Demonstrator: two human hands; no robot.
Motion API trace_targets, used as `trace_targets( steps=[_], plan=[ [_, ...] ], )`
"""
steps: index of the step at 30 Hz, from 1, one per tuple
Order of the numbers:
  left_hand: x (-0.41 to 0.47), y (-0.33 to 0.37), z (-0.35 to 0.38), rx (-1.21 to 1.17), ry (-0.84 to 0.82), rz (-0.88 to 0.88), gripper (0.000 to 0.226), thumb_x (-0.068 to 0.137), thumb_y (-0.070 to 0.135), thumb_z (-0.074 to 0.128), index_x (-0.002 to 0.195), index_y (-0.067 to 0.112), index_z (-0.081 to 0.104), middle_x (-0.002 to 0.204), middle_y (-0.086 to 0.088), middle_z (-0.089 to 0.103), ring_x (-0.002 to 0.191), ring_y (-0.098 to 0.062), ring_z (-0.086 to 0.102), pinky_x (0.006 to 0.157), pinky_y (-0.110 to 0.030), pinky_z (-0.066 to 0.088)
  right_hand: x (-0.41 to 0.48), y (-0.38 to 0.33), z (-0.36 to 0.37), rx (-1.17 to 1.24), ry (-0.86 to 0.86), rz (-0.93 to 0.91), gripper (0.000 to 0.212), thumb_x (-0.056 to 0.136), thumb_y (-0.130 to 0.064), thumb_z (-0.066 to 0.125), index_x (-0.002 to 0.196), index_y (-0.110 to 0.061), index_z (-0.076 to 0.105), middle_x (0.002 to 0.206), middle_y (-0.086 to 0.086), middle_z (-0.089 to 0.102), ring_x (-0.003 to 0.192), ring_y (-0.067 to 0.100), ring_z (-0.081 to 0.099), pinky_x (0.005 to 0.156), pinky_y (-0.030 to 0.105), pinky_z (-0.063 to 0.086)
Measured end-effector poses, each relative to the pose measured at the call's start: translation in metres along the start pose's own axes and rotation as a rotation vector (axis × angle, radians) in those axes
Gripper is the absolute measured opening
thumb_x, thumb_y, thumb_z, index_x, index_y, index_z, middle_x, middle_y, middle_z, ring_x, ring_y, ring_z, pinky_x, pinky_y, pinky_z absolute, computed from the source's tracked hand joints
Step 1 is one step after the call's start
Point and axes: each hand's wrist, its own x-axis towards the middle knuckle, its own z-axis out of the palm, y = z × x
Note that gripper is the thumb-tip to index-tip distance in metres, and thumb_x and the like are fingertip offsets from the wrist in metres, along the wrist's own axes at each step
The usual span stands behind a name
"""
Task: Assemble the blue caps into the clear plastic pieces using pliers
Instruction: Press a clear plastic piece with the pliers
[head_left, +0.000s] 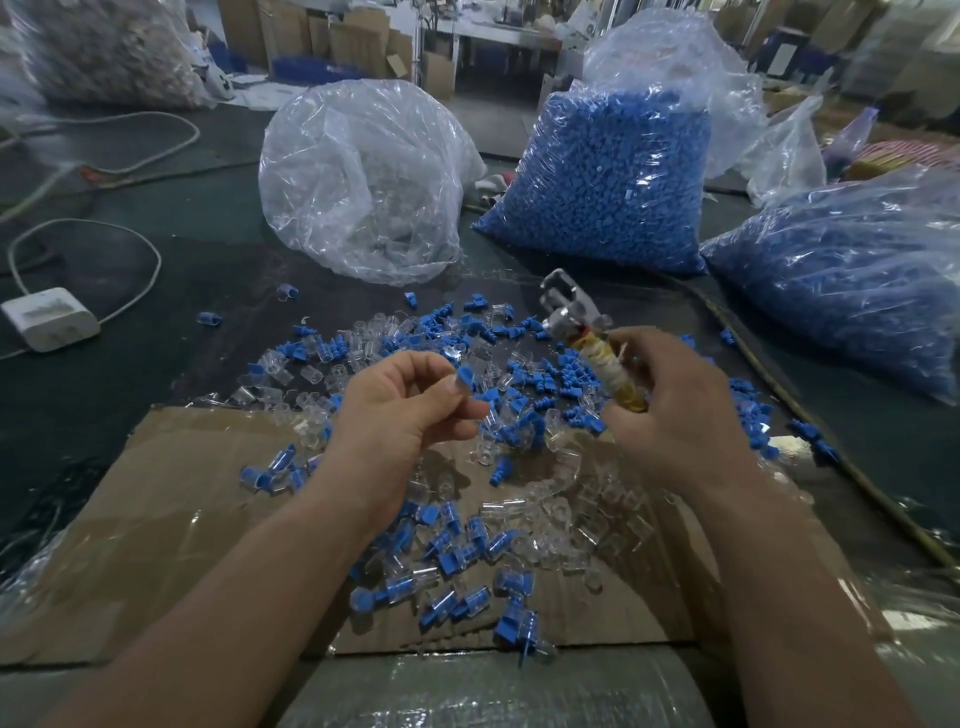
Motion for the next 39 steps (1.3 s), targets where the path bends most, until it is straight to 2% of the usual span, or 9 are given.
trace_targets(
  steps=[3,6,8,15,23,26,29,34,39],
  plan=[
    [-0.001,-0.001,0.002,0.020,0.029,0.061,0.010,0.082,-0.002,0.054,0.079,0.007,0.055,0.062,0.002,0.063,0.060,-0.013,0.066,0.047,-0.019,0.051,-0.003,-0.007,0.006,0.021,-0.075,-0.062,0.043,0.071,-0.007,0.065,0.112,-0.019,0.055,0.077,-0.022,0.042,0.069,-0.002,0.045,0.059,0.006,0.029],
    [-0.002,0.000,0.004,0.033,0.064,0.114,0.013,0.084,-0.003,0.053,0.078,0.009,0.055,0.062,0.005,0.064,0.059,-0.010,0.065,0.045,-0.018,0.049,-0.006,-0.013,0.011,0.005,-0.151,-0.123,0.046,0.073,-0.009,0.064,0.117,-0.016,0.054,0.094,-0.011,0.046,0.086,0.006,0.044,0.072,0.009,0.028],
    [-0.001,0.000,0.005,0.034,0.086,0.131,0.014,0.084,-0.002,0.054,0.078,0.010,0.056,0.064,0.005,0.066,0.059,-0.009,0.065,0.044,-0.017,0.047,-0.008,-0.017,0.014,0.009,-0.190,-0.143,0.045,0.075,-0.011,0.062,0.119,-0.015,0.053,0.100,-0.009,0.046,0.094,0.007,0.043,0.081,0.016,0.033],
    [-0.001,-0.002,0.006,0.043,0.130,0.147,0.015,0.084,0.000,0.055,0.076,0.013,0.057,0.065,0.002,0.066,0.060,-0.010,0.063,0.043,-0.018,0.045,-0.010,-0.021,0.018,-0.009,-0.266,-0.145,0.046,0.076,-0.021,0.062,0.121,-0.016,0.051,0.107,-0.002,0.053,0.100,0.012,0.047,0.092,0.029,0.040],
    [-0.001,-0.003,0.007,0.078,0.134,0.152,0.018,0.083,-0.005,0.054,0.074,0.011,0.056,0.061,0.005,0.062,0.055,-0.005,0.059,0.045,-0.017,0.047,-0.010,-0.019,0.019,0.000,-0.275,-0.153,0.046,0.077,-0.021,0.067,0.121,-0.017,0.055,0.096,-0.008,0.054,0.084,0.003,0.044,0.079,0.018,0.034],
    [-0.001,-0.004,0.007,0.123,0.157,0.167,0.019,0.083,-0.005,0.055,0.074,0.012,0.056,0.062,0.005,0.061,0.056,-0.006,0.059,0.051,-0.018,0.050,-0.010,-0.021,0.019,0.000,-0.277,-0.158,0.033,0.075,-0.016,0.066,0.108,-0.016,0.060,0.076,-0.019,0.047,0.069,-0.004,0.040,0.065,0.010,0.029],
    [-0.002,-0.004,0.008,0.175,0.169,0.198,0.018,0.085,-0.005,0.055,0.075,0.011,0.054,0.065,0.002,0.060,0.056,-0.005,0.061,0.054,-0.017,0.051,-0.010,-0.022,0.019,-0.006,-0.281,-0.152,0.021,0.074,-0.014,0.065,0.094,-0.018,0.060,0.066,-0.020,0.042,0.062,-0.004,0.039,0.056,0.014,0.025],
    [-0.004,-0.001,0.009,0.201,0.192,0.217,0.015,0.084,-0.002,0.056,0.076,0.011,0.054,0.067,-0.001,0.059,0.055,-0.007,0.061,0.055,-0.019,0.053,-0.009,-0.024,0.021,-0.001,-0.286,-0.167,0.016,0.077,-0.016,0.064,0.090,-0.021,0.058,0.067,-0.017,0.044,0.061,-0.001,0.040,0.055,0.017,0.027],
    [-0.005,0.008,0.004,0.300,0.174,0.208,0.017,0.083,-0.004,0.056,0.075,0.011,0.056,0.069,-0.002,0.061,0.055,-0.005,0.061,0.052,-0.016,0.051,-0.010,-0.021,0.024,0.007,-0.273,-0.170,0.019,0.075,-0.018,0.065,0.094,-0.017,0.060,0.071,-0.016,0.046,0.064,-0.001,0.039,0.059,0.018,0.029]
  ],
)
